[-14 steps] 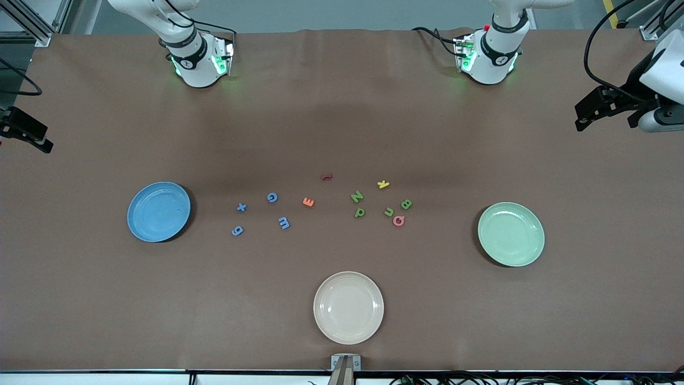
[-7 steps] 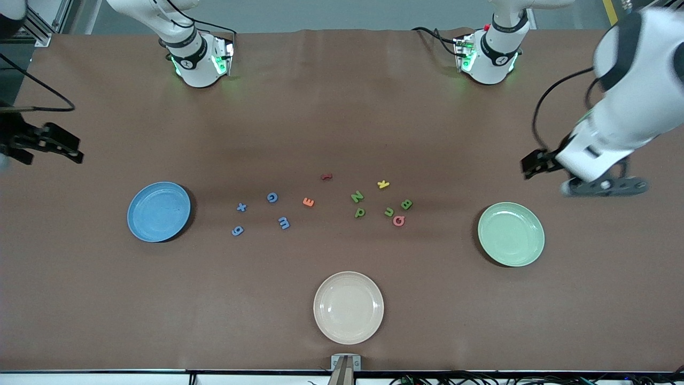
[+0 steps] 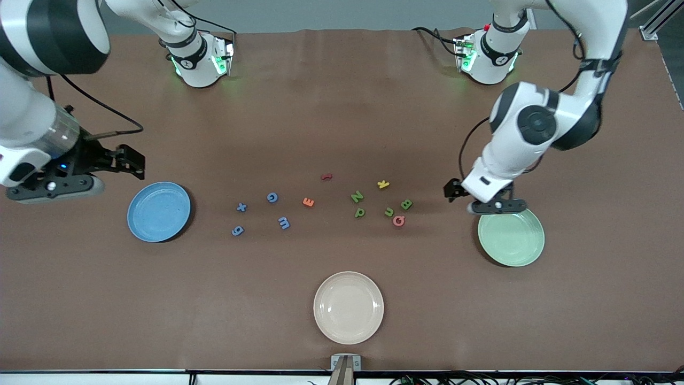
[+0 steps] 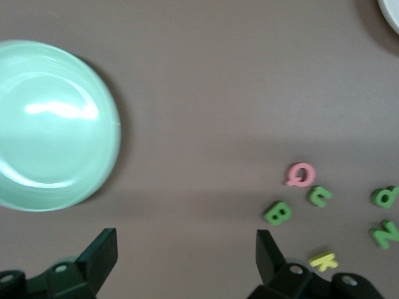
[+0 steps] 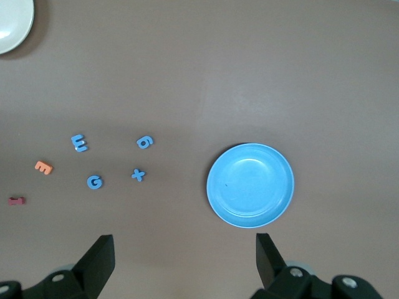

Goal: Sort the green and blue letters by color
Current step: 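Grasp the green B with the left gripper while the right gripper grasps the blue 6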

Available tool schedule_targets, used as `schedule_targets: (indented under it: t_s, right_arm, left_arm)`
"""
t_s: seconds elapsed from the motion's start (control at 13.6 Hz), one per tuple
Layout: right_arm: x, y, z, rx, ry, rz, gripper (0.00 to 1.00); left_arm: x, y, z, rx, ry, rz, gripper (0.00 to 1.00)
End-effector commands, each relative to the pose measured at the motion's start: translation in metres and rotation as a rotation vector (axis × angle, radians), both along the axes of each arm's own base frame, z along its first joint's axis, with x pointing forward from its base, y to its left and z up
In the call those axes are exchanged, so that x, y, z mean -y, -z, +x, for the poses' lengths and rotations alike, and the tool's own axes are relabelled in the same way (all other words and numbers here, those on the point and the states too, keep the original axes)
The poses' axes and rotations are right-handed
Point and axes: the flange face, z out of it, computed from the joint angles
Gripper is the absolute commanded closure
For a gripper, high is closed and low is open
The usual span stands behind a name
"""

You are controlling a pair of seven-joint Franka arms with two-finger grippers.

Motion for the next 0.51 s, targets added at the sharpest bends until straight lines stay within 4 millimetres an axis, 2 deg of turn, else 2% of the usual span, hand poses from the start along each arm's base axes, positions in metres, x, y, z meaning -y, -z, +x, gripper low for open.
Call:
schedule_targets:
  t_s: [0.0, 0.07, 0.22, 0.29, 0.44]
  right_arm:
    - [-0.015, 0.039, 0.011, -0.077, -0.020, -0.020, 0.00]
    - [-0.017, 0.059, 0.015, -0.117, -0.017, -0.031, 0.00]
    - [-0.020, 0.102, 0.027, -0.167, -0.008, -0.038, 0.00]
    - [-0.023, 0.124, 0.034, -0.171, -0.005, -0.037, 0.00]
    - [-0.027, 0.166, 0.034, -0.167, 0.009, 0.007, 0.00]
  left_arm:
    - [0.036, 0.050, -0.005, -0.002, -0.076, -0.041, 0.07]
    - [0.052, 0.067, -0.010, -0.005, -0.146, -0.061, 0.07]
    - [0.069, 0.096, -0.019, -0.049, -0.281, -0.062, 0.13]
    - [0.072, 0.104, -0.020, -0.061, -0.345, -0.055, 0.16]
    - [0.075, 0.115, -0.020, -0.067, -0.455, -0.036, 0.22]
